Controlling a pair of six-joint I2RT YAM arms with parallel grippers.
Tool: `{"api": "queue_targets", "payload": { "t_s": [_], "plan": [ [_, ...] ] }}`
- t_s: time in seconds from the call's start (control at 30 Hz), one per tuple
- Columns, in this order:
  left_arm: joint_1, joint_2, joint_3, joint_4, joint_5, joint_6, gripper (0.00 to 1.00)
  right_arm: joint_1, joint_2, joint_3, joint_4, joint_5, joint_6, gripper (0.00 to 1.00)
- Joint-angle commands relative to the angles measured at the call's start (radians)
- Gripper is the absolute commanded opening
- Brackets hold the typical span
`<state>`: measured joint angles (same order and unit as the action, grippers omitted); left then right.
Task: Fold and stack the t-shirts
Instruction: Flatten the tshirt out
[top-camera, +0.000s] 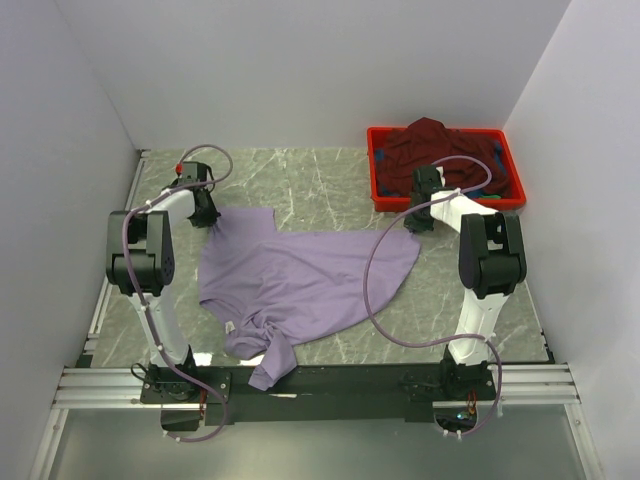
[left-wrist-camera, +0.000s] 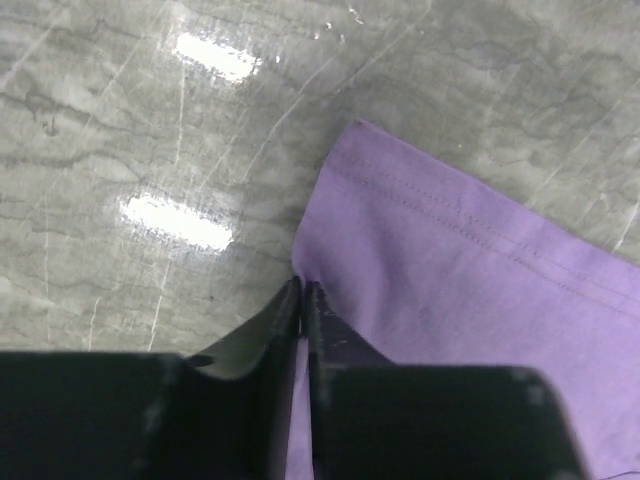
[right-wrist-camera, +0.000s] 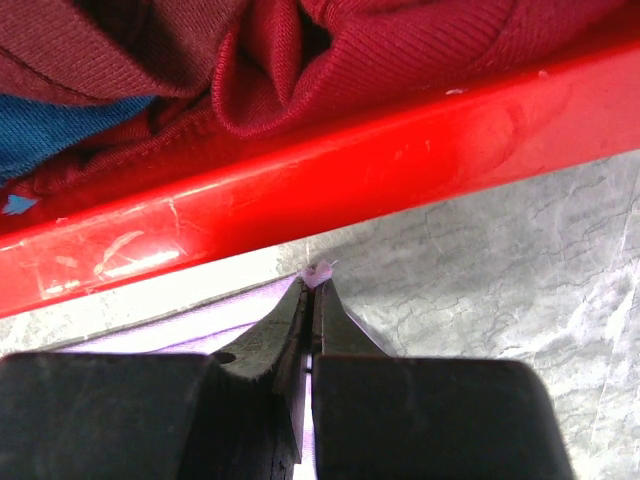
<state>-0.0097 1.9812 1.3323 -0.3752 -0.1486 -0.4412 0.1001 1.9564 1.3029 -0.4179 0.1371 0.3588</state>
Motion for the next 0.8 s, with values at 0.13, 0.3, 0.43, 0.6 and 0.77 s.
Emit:
{"api": "queue_targets", "payload": {
  "t_s": [0.13, 0.3, 0.43, 0.6, 0.77],
  "plan": [
    [-0.001, 0.051, 0.083, -0.091, -0.011, 0.015, 0.01, -0.008, -0.036, 0.022, -0.005, 0.012, 0.015, 0.00],
    [0.008, 0.013, 0.288, -0.160, -0.066, 0.028, 0.01, -0.007, -0.100, 0.091, -0.024, 0.009, 0.022, 0.00],
    [0.031, -0.028, 0.520, -0.226, -0.097, 0.056, 0.01, -0.008, -0.181, 0.186, -0.062, 0.033, -0.003, 0.00],
    [0.056, -0.088, 0.818, -0.277, -0.083, 0.096, 0.00, -0.014, -0.322, 0.312, -0.070, 0.033, -0.049, 0.00],
    [0.077, -0.195, 0.920, -0.226, -0.020, 0.127, 0.00, -0.016, -0.467, 0.395, -0.053, 0.025, -0.090, 0.00]
  ]
}}
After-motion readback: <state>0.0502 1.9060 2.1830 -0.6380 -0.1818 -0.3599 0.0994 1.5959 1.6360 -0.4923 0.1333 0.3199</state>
